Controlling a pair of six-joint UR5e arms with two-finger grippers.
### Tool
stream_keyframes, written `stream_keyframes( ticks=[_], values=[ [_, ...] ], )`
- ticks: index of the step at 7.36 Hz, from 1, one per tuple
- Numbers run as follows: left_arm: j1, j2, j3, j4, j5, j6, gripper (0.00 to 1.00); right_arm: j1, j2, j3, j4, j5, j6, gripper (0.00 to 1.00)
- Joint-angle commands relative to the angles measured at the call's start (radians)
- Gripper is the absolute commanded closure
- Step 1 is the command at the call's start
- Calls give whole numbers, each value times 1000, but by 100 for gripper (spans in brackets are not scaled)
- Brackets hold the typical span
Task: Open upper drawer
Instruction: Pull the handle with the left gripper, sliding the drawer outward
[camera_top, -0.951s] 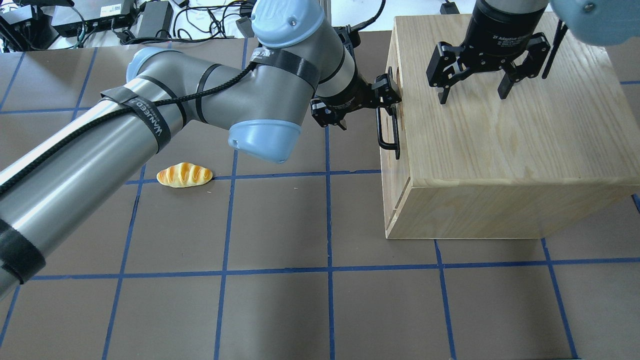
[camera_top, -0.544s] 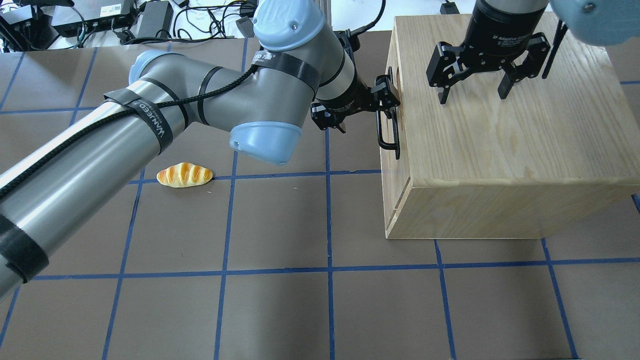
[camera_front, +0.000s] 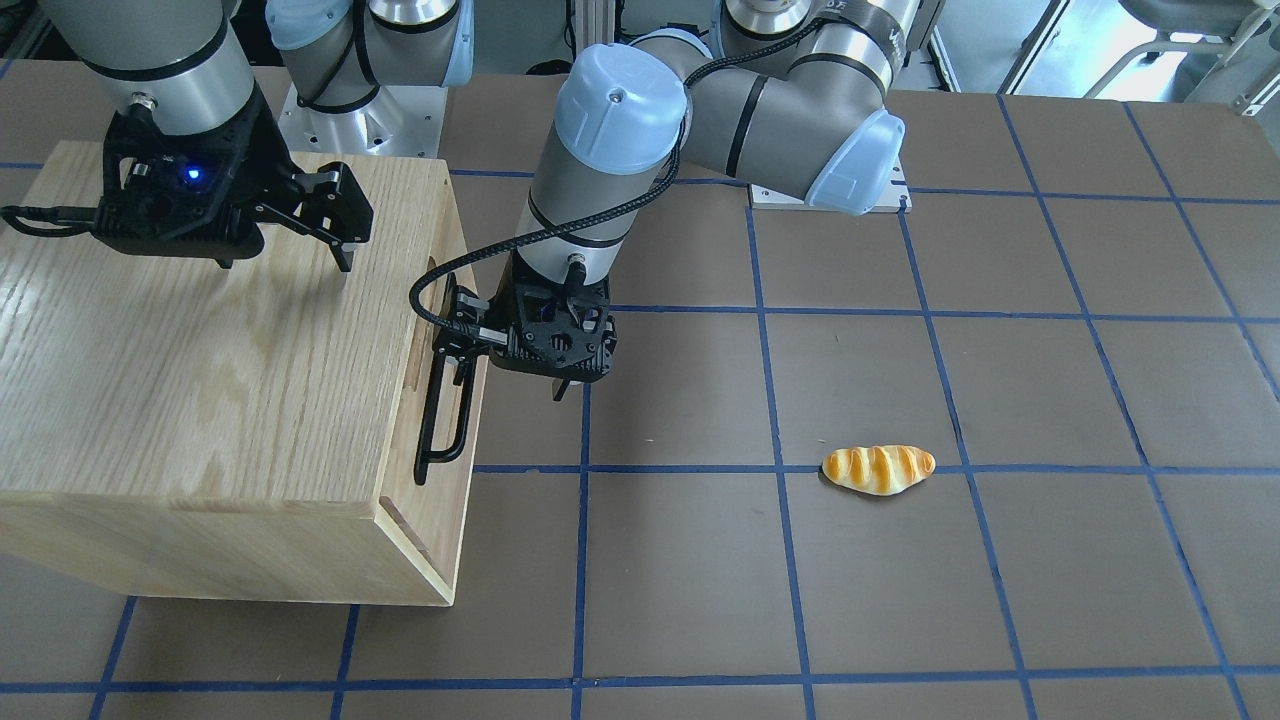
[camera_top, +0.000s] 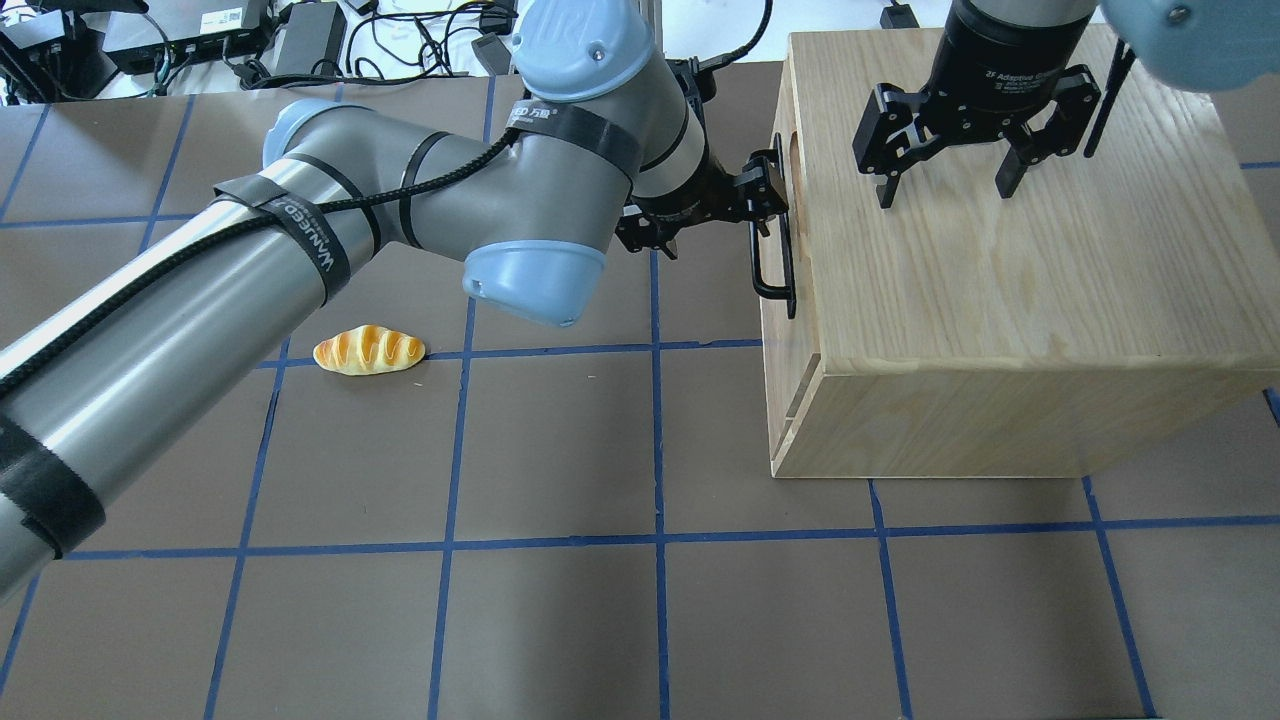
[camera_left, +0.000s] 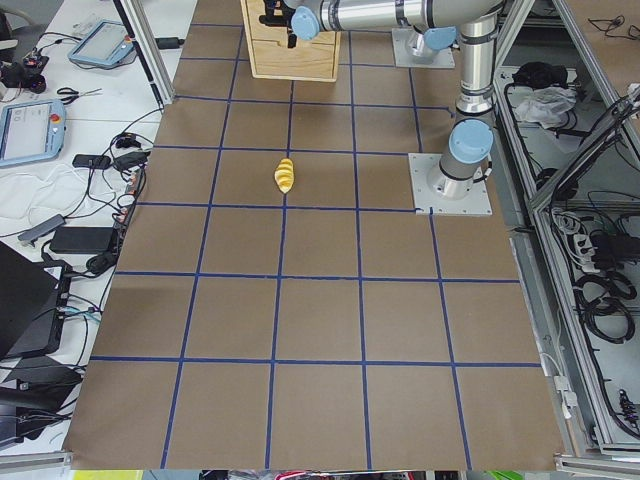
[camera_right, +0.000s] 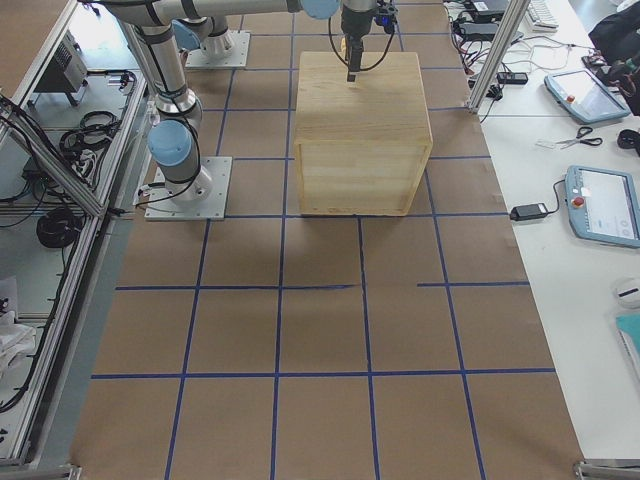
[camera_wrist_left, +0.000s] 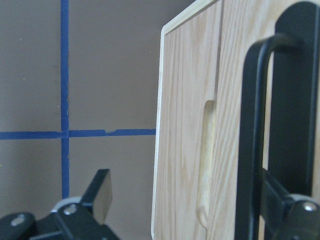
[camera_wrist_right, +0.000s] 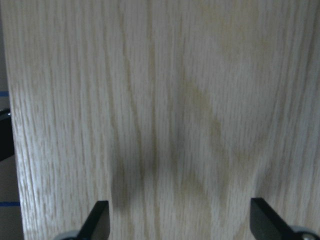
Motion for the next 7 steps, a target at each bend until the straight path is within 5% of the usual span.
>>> stream_keyframes(
  ticks=[1, 7],
  values=[
    [2, 2, 1, 0, 14, 11, 0, 0, 0, 0, 0, 0, 0, 0],
    [38, 9, 1, 0, 26, 20, 0, 0, 0, 0, 0, 0, 0, 0]
  ],
)
